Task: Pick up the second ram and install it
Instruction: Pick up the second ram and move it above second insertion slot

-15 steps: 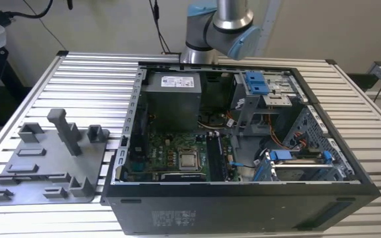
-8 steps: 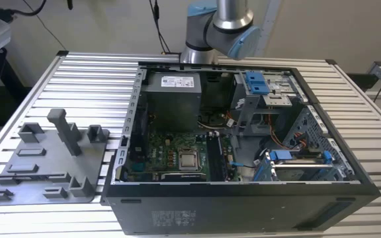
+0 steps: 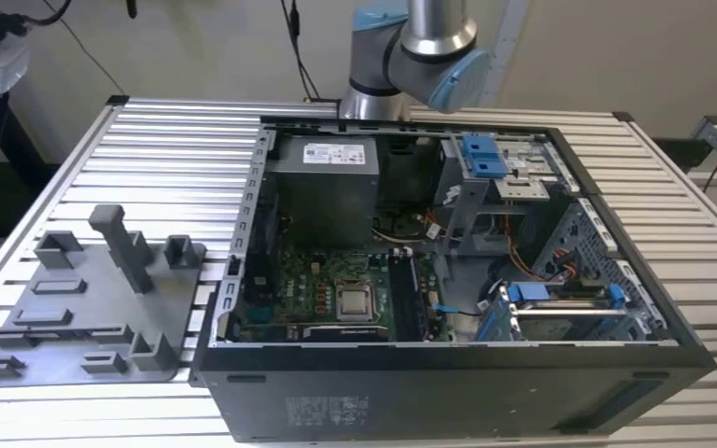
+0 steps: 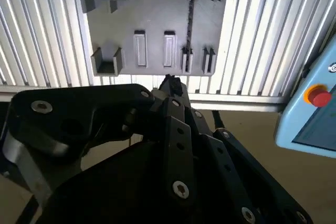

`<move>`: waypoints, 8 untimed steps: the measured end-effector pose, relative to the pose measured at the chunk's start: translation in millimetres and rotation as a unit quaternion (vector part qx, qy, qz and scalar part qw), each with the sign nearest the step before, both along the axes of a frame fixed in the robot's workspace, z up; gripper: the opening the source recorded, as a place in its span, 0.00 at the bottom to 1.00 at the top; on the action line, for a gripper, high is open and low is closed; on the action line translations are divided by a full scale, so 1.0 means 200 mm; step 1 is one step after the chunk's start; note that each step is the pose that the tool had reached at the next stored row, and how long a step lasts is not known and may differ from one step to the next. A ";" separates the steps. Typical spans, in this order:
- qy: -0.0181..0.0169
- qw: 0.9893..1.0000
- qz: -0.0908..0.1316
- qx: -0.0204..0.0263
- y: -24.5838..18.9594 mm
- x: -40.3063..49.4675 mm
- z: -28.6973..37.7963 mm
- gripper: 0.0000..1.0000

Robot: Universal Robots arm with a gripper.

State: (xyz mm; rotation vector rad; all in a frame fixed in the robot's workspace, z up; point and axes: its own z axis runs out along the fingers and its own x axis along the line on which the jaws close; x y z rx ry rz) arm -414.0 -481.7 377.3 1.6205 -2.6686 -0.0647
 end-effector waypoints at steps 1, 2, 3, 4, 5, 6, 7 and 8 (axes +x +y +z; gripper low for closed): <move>0.000 1.000 0.009 0.000 0.000 0.000 -0.001 0.11; 0.000 1.000 0.018 0.000 0.000 0.000 -0.002 0.11; 0.000 1.000 0.027 0.000 0.000 0.000 -0.003 0.11; 0.000 0.999 0.036 0.000 0.000 0.000 -0.004 0.11; 0.000 0.999 0.045 0.000 0.000 0.000 -0.006 0.11; 0.000 0.999 0.054 0.000 0.000 0.000 -0.007 0.11; 0.000 0.998 0.064 0.000 0.000 0.000 -0.008 0.11; 0.000 0.997 0.073 0.000 0.000 0.000 -0.010 0.11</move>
